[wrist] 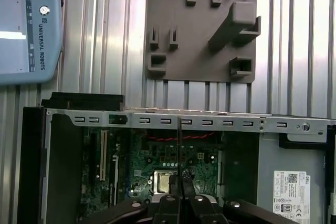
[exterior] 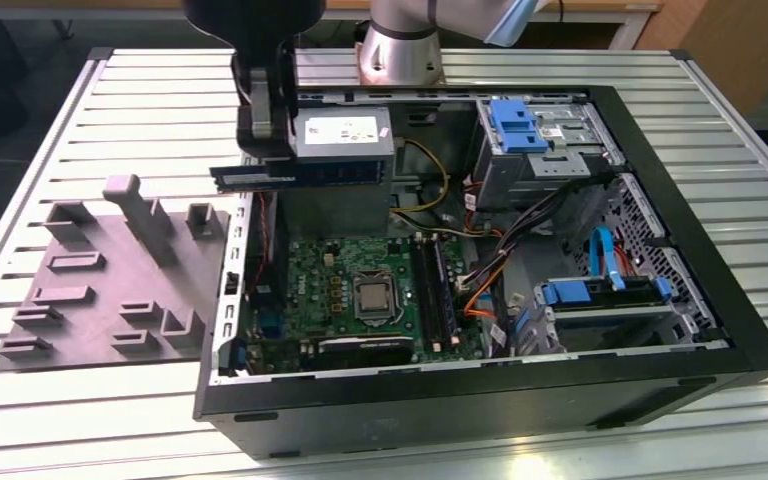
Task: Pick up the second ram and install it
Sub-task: 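Pick up the second ram and move it above second insertion slot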
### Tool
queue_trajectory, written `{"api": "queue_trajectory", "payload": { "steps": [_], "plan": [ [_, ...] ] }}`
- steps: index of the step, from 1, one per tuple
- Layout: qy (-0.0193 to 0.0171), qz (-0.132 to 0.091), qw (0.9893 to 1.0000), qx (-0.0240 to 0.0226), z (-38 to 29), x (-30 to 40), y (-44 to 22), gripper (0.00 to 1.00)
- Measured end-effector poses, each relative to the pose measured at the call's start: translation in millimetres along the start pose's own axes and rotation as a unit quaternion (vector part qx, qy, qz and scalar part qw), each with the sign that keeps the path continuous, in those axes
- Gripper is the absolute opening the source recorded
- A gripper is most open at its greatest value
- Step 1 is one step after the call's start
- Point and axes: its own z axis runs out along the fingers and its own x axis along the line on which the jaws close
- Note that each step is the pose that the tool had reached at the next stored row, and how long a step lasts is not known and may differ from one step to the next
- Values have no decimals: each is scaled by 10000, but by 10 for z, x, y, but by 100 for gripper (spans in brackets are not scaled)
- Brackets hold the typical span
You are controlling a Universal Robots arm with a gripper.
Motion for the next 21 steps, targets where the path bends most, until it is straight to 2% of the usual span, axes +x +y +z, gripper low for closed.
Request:
{"api": "queue_trajectory", "payload": {
  "steps": [21],
  "plan": [
    [1,0,10000,0,-6,4,-187,12]
  ]
}}
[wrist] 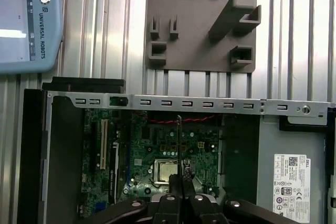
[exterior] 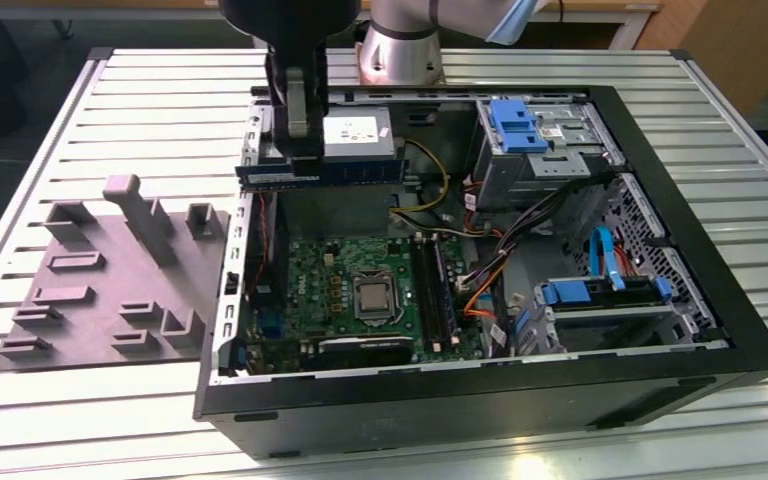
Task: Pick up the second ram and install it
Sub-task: 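Pick up the second ram and move it above second insertion slot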
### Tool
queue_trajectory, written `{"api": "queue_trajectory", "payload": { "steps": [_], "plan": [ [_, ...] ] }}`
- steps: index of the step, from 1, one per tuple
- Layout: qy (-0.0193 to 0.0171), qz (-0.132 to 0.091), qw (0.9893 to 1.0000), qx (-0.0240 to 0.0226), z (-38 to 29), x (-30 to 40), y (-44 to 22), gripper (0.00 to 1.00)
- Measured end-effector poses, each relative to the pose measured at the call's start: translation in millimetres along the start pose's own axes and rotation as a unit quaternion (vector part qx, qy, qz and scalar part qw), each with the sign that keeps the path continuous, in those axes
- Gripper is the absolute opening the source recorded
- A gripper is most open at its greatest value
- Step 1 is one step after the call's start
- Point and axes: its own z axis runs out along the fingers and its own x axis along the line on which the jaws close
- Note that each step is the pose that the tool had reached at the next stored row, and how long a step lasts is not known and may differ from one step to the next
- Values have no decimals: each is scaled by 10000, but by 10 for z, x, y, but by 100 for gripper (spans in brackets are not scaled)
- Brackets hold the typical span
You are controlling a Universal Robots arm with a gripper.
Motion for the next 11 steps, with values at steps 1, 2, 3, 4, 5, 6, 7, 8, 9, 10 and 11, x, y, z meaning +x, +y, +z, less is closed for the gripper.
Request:
{"api": "queue_trajectory", "payload": {
  "steps": [1,2,3,4,5,6,7,8,9,10,11],
  "plan": [
    [0,0,10000,0,0,0,-7,12],
    [0,0,10000,0,0,0,-14,12],
    [0,0,10000,0,0,1,-22,12],
    [0,0,10000,0,-1,1,-29,12],
    [0,0,10000,0,-1,1,-37,12],
    [-1,0,10000,0,-1,1,-44,12],
    [0,0,10000,0,-1,1,-51,12],
    [0,0,10000,0,-2,1,-59,12],
    [0,0,10000,0,-2,1,-67,12],
    [0,0,10000,0,-2,2,-75,12],
    [0,0,10000,0,-2,2,-82,12]
  ]
}}
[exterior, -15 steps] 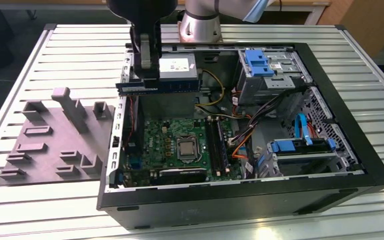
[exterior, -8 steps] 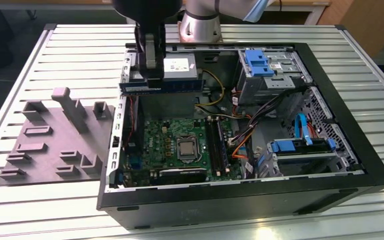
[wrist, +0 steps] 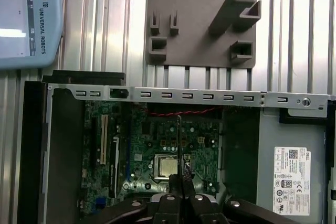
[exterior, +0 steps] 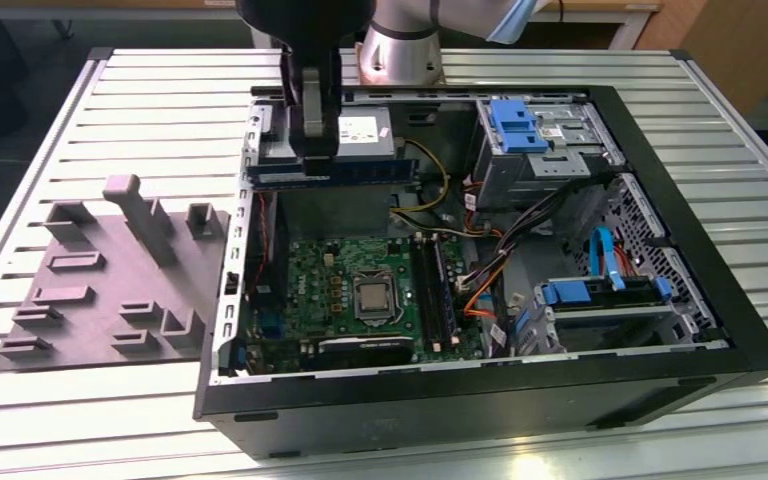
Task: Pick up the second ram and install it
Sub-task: 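Pick up the second ram and move it above second insertion slot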
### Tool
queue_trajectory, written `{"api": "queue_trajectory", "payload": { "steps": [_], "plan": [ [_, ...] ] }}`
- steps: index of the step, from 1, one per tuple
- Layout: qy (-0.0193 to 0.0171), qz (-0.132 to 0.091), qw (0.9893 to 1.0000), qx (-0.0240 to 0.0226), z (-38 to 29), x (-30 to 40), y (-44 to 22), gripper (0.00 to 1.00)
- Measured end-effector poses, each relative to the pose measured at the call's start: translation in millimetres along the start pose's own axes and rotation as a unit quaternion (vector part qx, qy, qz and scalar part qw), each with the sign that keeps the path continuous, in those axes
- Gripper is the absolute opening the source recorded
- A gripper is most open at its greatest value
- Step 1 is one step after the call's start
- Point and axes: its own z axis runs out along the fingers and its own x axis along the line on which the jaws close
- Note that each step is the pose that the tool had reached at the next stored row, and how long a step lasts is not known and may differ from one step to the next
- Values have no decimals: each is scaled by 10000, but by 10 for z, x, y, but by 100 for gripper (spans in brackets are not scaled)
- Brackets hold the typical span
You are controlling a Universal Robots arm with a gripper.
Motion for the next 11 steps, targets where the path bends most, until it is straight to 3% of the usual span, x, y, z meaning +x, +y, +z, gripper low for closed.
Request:
{"api": "queue_trajectory", "payload": {
  "steps": [11],
  "plan": [
    [0,0,10000,0,-3,2,-93,12]
  ]
}}
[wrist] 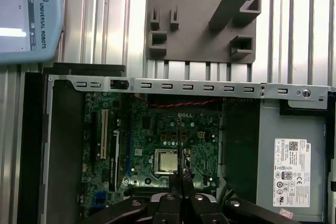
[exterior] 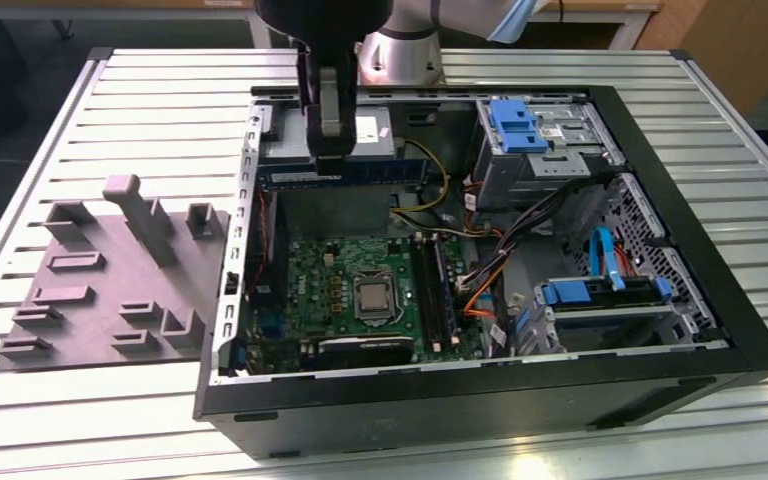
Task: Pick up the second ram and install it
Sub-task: 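Pick up the second ram and move it above second insertion slot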
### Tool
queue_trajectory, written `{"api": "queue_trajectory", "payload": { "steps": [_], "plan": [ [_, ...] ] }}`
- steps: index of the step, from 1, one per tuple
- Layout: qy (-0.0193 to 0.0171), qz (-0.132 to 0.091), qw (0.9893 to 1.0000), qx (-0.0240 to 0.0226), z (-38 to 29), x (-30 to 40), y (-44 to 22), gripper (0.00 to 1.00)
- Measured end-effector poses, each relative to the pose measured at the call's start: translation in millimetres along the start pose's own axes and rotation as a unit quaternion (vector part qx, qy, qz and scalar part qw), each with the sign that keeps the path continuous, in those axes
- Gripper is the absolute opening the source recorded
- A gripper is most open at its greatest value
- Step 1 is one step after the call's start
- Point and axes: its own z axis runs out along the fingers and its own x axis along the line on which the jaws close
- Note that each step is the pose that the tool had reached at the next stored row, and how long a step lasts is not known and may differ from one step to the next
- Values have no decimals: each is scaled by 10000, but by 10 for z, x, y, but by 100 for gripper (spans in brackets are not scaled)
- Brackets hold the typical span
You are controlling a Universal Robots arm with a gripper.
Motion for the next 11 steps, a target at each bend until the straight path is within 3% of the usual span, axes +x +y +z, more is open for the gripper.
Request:
{"api": "queue_trajectory", "payload": {
  "steps": [11],
  "plan": [
    [0,0,10000,0,-2,2,-90,12]
  ]
}}
